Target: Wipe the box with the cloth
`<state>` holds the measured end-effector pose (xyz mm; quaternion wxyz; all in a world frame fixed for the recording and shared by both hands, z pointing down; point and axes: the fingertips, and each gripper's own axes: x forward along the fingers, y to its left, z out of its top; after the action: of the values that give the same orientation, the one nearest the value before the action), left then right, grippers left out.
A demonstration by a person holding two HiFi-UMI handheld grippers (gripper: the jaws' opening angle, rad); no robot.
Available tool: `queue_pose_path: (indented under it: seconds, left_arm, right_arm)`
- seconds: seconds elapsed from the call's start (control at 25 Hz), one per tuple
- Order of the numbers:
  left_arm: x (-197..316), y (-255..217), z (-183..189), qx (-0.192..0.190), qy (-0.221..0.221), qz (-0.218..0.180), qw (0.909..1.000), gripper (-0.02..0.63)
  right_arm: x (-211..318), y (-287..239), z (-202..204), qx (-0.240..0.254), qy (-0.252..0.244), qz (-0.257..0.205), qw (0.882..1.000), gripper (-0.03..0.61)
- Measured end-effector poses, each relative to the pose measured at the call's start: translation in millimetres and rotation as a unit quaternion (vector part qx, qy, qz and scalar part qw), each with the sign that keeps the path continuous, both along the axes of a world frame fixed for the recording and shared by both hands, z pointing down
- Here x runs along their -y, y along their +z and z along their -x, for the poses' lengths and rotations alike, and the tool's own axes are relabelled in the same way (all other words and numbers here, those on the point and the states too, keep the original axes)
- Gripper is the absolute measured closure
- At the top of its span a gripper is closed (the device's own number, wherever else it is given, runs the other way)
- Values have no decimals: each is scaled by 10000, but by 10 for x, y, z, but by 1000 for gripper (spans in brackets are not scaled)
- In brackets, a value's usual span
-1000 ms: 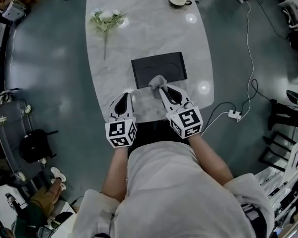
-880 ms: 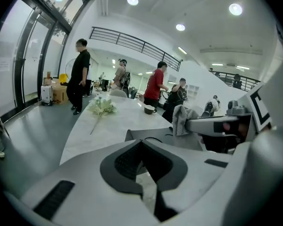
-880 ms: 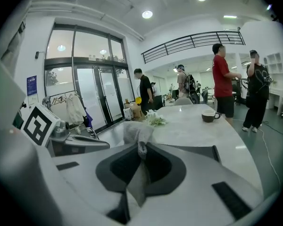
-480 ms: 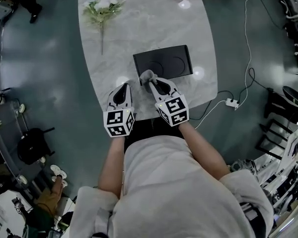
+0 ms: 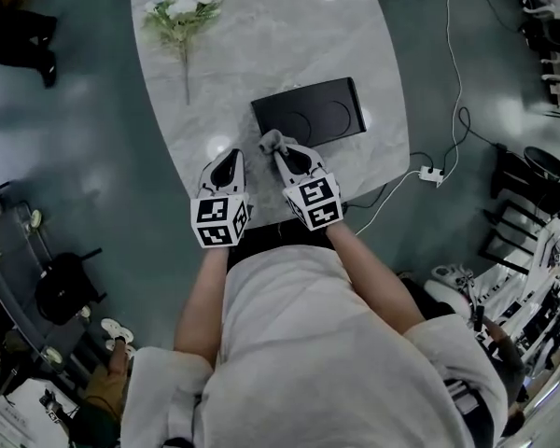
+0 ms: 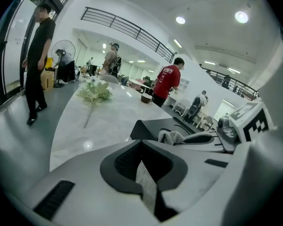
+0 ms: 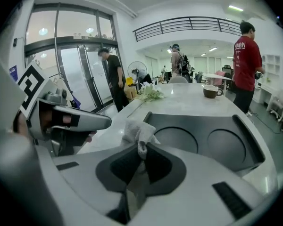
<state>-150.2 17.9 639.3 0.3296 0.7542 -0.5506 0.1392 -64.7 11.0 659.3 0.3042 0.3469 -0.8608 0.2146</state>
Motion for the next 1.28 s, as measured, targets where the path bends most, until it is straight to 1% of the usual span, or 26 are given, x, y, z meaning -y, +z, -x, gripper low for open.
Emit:
queue_pose_path:
  seconds: [0.16, 0.36, 0.48, 0.68, 0.84, 0.96, 1.16, 1.28]
  left_arm:
    - [31, 26, 1, -63, 138, 46, 9999, 591]
    - [24, 62, -88, -84, 279, 99, 9995, 591]
    - [53, 60, -119, -81, 285, 93, 9995, 591]
    - [95, 24, -188, -12, 323, 54, 9995, 591]
    - [171, 0, -185, 30, 208, 23, 9998, 591]
    - [225, -34, -226, 43, 144, -14, 9999, 591]
    - [294, -46, -363, 103, 170, 10, 9998, 591]
    - [359, -63, -432, 151, 206, 2, 9997, 591]
  right_arm:
    - [20, 11, 17, -80, 56, -29, 9999, 535]
    - [14, -7, -3, -82, 77, -117, 9999, 535]
    - [21, -18, 5, -93, 53, -215, 9997, 535]
    - [-11, -59, 0, -106, -134, -281, 9995, 535]
    - [18, -54, -33, -130, -211, -349, 9991, 535]
    - [68, -45, -133, -141, -153, -335, 9992, 535]
    - [219, -16, -423, -230, -16, -315, 9992, 535]
    - [285, -29, -536, -229, -71, -361, 9991, 535]
